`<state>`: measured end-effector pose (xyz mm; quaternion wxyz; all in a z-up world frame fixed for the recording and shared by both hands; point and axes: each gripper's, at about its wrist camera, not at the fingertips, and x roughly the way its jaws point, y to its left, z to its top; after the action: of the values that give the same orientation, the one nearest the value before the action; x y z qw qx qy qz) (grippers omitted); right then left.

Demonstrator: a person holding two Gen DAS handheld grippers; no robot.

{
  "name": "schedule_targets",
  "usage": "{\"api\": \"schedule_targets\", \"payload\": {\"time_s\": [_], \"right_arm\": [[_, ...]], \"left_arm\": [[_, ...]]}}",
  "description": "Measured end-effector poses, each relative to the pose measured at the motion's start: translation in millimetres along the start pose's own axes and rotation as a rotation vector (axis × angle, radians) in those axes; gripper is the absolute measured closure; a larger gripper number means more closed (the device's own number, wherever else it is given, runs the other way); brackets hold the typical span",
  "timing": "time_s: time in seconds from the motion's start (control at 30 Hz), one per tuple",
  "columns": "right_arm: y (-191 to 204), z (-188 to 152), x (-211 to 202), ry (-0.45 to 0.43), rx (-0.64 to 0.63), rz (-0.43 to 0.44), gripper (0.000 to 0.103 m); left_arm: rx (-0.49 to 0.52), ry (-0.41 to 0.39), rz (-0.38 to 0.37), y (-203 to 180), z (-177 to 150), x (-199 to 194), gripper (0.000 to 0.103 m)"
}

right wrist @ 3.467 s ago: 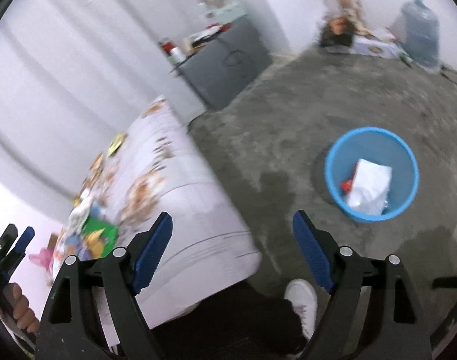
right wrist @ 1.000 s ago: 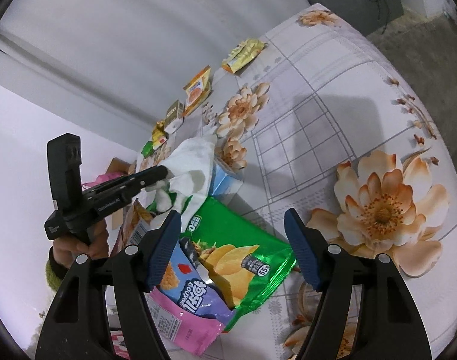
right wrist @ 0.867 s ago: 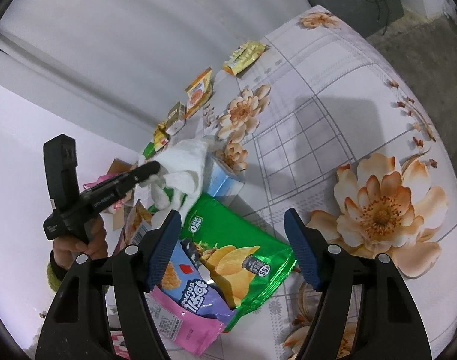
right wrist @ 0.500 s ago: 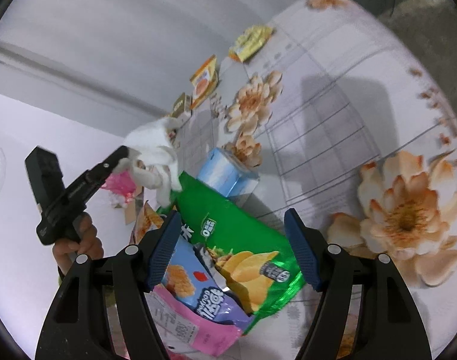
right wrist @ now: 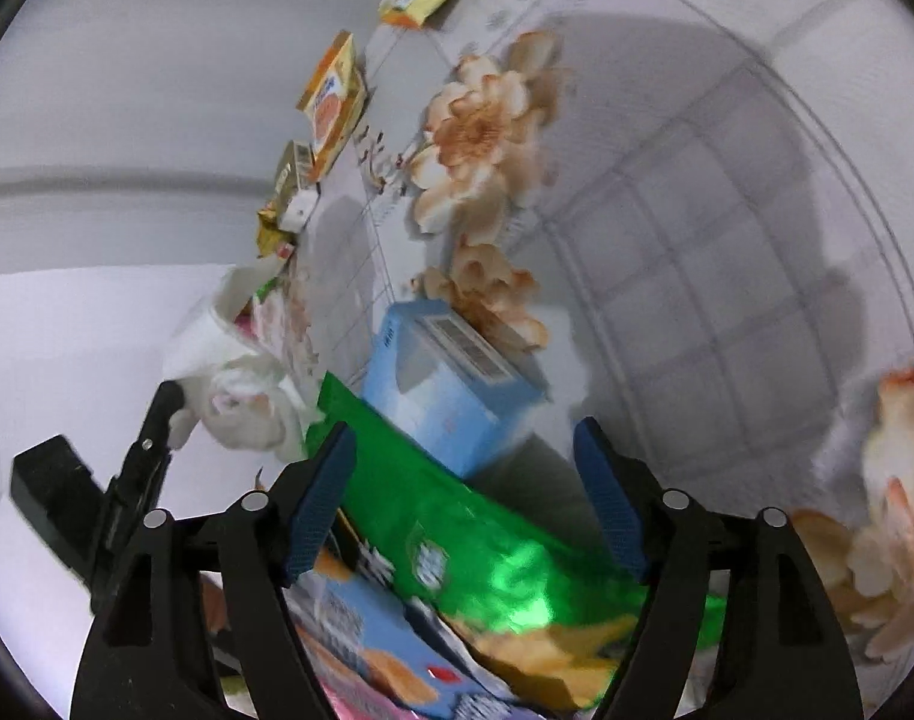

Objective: Collect trash
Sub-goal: 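Grasp the blue medicine box with the right tool while the left tool holds the tissue, then lift the blue box off the table with the right tool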

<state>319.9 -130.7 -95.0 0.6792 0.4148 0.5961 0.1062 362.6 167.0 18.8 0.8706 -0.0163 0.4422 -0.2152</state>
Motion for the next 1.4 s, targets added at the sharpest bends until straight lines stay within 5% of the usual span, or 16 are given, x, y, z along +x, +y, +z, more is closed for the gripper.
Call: {"api": "schedule_targets", "payload": {"time_s": [0.4, 0.5, 0.63, 0.9, 1.4], "right_arm": [[54, 26, 40, -0.03, -0.07, -0.229, 0.024], [61, 23, 47, -0.042, -0.117, -0.279, 0.037], [67, 23, 52, -0.042, -0.139, -0.301, 0.04], [86, 38, 75, 0.057, -0.137, -0.365, 0.019], [132, 48, 142, 0.01, -0.223, -0.676, 0.024]], "left_arm": [[-0.063, -0.021, -0.002, 25, 1, -8, 0.096], [-0.074, -0.026, -0.005, 29, 0, -10, 0.096], [-0.079, -0.025, -0.005, 33, -2, -11, 0.096], [-0.099, -0.032, -0.012, 39, -2, -13, 0.096], [-0.153, -0.048, -0.004, 62, -7, -22, 0.096]]}}
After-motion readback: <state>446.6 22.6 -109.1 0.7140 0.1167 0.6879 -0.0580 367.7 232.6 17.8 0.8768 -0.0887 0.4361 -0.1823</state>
